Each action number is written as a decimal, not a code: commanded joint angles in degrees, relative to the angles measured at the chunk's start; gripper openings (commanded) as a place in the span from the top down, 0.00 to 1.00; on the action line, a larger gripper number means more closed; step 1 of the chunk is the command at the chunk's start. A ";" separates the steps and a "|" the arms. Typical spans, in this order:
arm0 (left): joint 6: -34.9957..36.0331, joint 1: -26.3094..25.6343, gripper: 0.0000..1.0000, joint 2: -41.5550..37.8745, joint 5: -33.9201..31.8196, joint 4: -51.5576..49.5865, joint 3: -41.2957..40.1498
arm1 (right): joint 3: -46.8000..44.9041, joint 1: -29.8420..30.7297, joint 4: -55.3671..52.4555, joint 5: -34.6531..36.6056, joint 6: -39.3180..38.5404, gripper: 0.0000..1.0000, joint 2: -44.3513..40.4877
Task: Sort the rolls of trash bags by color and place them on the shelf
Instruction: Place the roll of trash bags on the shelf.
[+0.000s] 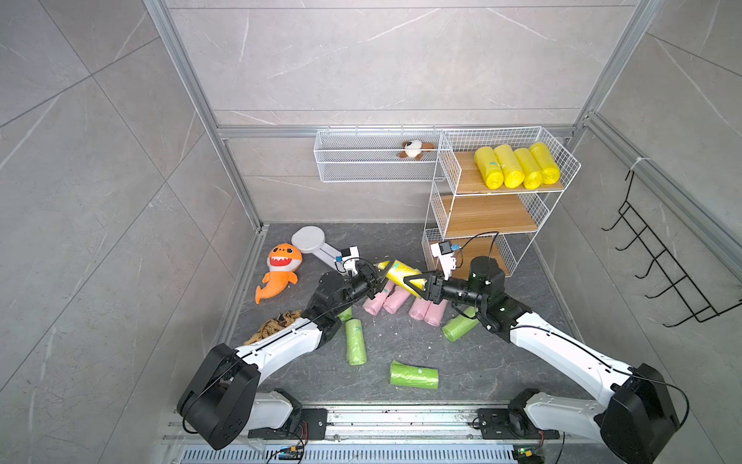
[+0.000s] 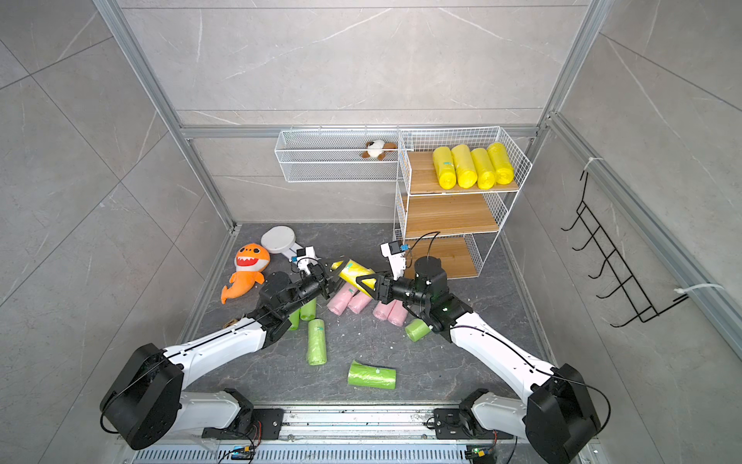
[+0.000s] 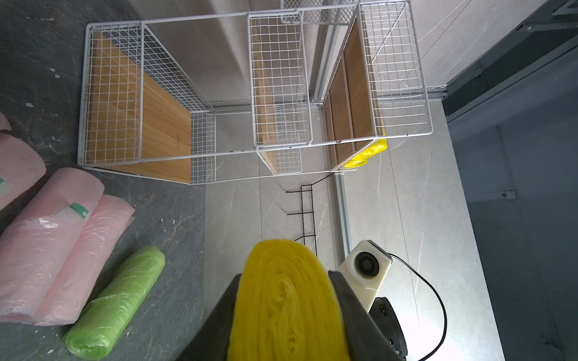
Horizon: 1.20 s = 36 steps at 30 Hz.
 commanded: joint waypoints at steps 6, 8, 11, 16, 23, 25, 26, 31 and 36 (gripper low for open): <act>14.01 0.54 0.22 -6.13 -6.11 -11.26 2.20 | 1.75 -0.33 -2.17 10.45 -3.93 0.70 -8.03; 19.61 1.17 0.20 -7.55 -7.28 -16.10 3.42 | 1.32 -0.49 -0.30 14.36 -5.14 0.71 -10.26; 27.94 1.85 0.20 -9.02 -9.37 -23.93 6.09 | 8.15 -1.55 -9.68 17.05 -9.70 0.70 -11.75; 40.28 1.92 0.20 -9.12 -11.33 -34.54 11.75 | 20.52 -1.97 -21.21 22.80 -15.35 0.71 -10.32; 45.83 1.92 0.20 -6.53 -8.13 -39.67 16.75 | 41.40 -2.86 -35.26 34.76 -21.91 0.71 -3.29; 45.68 1.98 0.20 -6.00 -7.32 -39.45 16.98 | 47.80 -3.34 -39.25 38.56 -23.57 0.71 -0.44; 45.35 1.92 0.20 -5.75 -6.75 -39.10 17.07 | 50.98 -3.64 -41.29 40.53 -24.31 0.71 1.17; 44.38 1.89 0.20 -5.28 -5.41 -38.04 16.90 | 60.04 -5.14 -44.54 48.45 -27.17 0.71 7.02; 44.31 1.89 0.20 -5.85 -5.35 -37.97 16.72 | 67.98 -7.39 -47.39 52.17 -28.85 0.70 13.25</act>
